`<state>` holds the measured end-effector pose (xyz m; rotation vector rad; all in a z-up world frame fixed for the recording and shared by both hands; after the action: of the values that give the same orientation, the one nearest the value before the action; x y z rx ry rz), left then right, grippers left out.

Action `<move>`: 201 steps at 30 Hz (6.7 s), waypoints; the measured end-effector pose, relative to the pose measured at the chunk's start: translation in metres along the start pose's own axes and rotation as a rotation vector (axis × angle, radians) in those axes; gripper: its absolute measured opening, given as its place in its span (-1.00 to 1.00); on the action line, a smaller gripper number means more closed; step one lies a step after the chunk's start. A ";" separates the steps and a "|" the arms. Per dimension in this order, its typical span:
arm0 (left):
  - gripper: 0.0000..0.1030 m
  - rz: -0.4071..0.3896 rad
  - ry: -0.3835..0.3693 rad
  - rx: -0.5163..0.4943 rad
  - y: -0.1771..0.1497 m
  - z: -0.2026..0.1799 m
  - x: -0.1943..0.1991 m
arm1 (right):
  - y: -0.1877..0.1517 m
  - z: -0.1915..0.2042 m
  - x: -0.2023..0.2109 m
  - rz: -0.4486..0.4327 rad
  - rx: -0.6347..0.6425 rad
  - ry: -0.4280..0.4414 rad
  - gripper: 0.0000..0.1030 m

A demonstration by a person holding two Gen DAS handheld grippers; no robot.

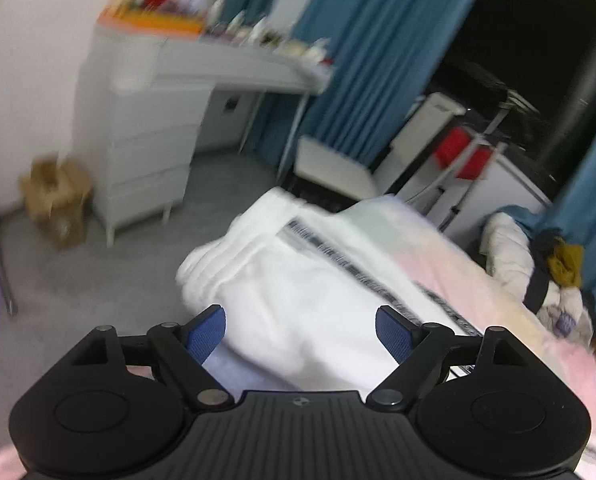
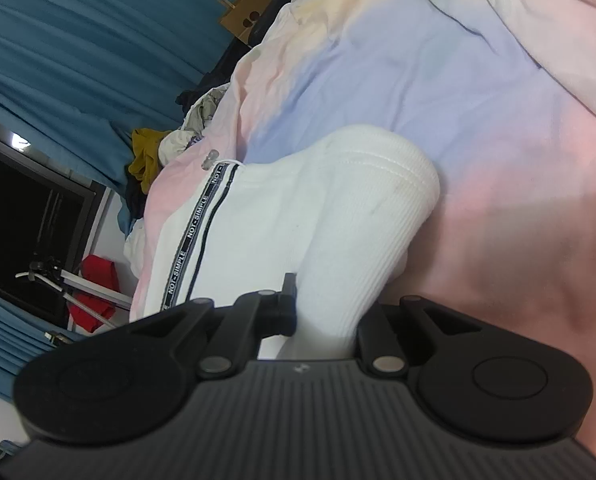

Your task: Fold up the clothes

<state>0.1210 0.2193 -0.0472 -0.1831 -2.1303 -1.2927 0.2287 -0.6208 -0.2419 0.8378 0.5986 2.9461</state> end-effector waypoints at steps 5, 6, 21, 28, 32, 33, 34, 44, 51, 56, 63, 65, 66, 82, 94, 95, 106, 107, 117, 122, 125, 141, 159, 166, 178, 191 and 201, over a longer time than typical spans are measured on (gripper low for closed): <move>0.69 -0.020 -0.069 -0.108 -0.023 -0.069 0.005 | 0.001 0.005 0.005 -0.022 0.023 0.007 -0.77; 0.70 -0.007 -0.102 -0.116 -0.031 -0.085 0.001 | 0.001 0.007 0.007 -0.031 0.032 0.013 -0.77; 0.71 0.063 -0.285 -0.376 -0.131 -0.224 -0.045 | 0.046 0.024 0.051 -0.143 -0.067 0.092 -0.79; 0.71 0.143 -0.250 -0.370 -0.143 -0.198 -0.101 | 0.040 0.000 0.046 -0.205 0.031 -0.043 -0.79; 0.71 0.165 -0.233 -0.420 -0.150 -0.196 -0.115 | 0.031 -0.020 0.037 -0.176 -0.009 -0.068 -0.79; 0.71 0.163 -0.234 -0.427 -0.152 -0.196 -0.115 | 0.030 -0.025 0.035 -0.169 -0.019 -0.074 -0.78; 0.71 0.161 -0.235 -0.431 -0.153 -0.197 -0.115 | 0.028 -0.030 0.033 -0.162 -0.029 -0.080 -0.78; 0.77 0.189 -0.279 -0.556 -0.182 -0.215 -0.123 | 0.016 -0.039 0.027 -0.162 -0.022 -0.089 -0.78; 0.86 0.202 -0.255 -0.640 -0.194 -0.221 -0.129 | 0.018 -0.029 0.028 -0.161 0.052 -0.119 -0.78; 0.85 0.278 -0.325 -0.526 -0.165 -0.215 -0.131 | 0.016 0.000 0.038 -0.232 0.176 -0.143 -0.78; 0.85 0.225 -0.433 -0.365 -0.116 -0.199 -0.123 | -0.040 0.144 0.091 -0.413 0.720 0.039 -0.77; 0.85 0.203 -0.444 -0.325 -0.105 -0.198 -0.121 | -0.079 0.186 0.109 -0.434 0.895 0.137 -0.77; 0.85 0.191 -0.460 -0.312 -0.099 -0.197 -0.119 | -0.098 0.208 0.118 -0.443 0.982 0.186 -0.77; 0.88 0.164 -0.538 -0.207 -0.087 -0.181 -0.099 | -0.341 0.155 0.105 0.010 1.675 0.394 -0.77; 0.88 0.205 -0.484 -0.342 -0.129 -0.198 -0.098 | -0.357 0.160 0.092 0.154 1.564 0.447 -0.74; 0.88 0.202 -0.479 -0.353 -0.131 -0.198 -0.096 | -0.359 0.159 0.096 0.154 1.562 0.446 -0.74; 0.88 0.187 -0.428 -0.509 -0.142 -0.212 -0.095 | -0.346 0.165 0.100 0.247 1.399 0.464 0.04; 0.87 0.186 -0.424 -0.513 -0.141 -0.212 -0.097 | -0.343 0.164 0.104 0.264 1.380 0.470 0.14; 0.87 0.266 -0.316 -0.573 -0.161 -0.205 -0.130 | -0.275 0.158 0.148 0.324 1.100 0.423 0.23; 0.87 0.264 -0.292 -0.616 -0.169 -0.208 -0.136 | -0.247 0.155 0.135 0.218 1.030 0.334 0.23; 0.87 0.256 -0.276 -0.626 -0.170 -0.207 -0.135 | -0.247 0.145 0.107 0.202 1.042 0.271 0.22; 0.87 0.170 -0.183 -0.488 -0.156 -0.170 -0.078 | -0.249 0.129 0.079 0.254 0.988 0.246 0.27; 0.94 0.400 -0.118 0.095 -0.090 -0.034 -0.050 | -0.234 0.131 0.084 0.220 0.893 0.254 0.23; 0.94 0.355 -0.122 0.278 -0.087 -0.006 -0.073 | -0.235 0.138 0.091 0.154 0.937 0.255 0.23; 0.94 0.283 -0.177 0.392 -0.081 0.004 -0.087 | -0.240 0.149 0.100 0.053 1.045 0.225 0.20; 0.76 0.184 -0.232 0.552 -0.074 0.027 -0.097 | -0.255 0.127 0.068 0.144 1.026 0.164 0.24; 0.60 0.078 -0.129 0.391 -0.063 0.016 -0.122 | -0.256 0.128 0.067 0.138 1.028 0.157 0.25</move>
<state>0.1833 0.2248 -0.1703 -0.1858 -2.4122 -0.8181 0.2155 -0.3295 -0.2020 0.6489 2.2143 2.6890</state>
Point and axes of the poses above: each gripper's, at about its wrist camera, not at the fingertips, and x roughly against the way its jaws point, z to its left, y to its top, the point moved 3 cm from there along -x, roughly the way its jaws point, and after that the axes turned 1 degree about -x, right-handed, at the moved point
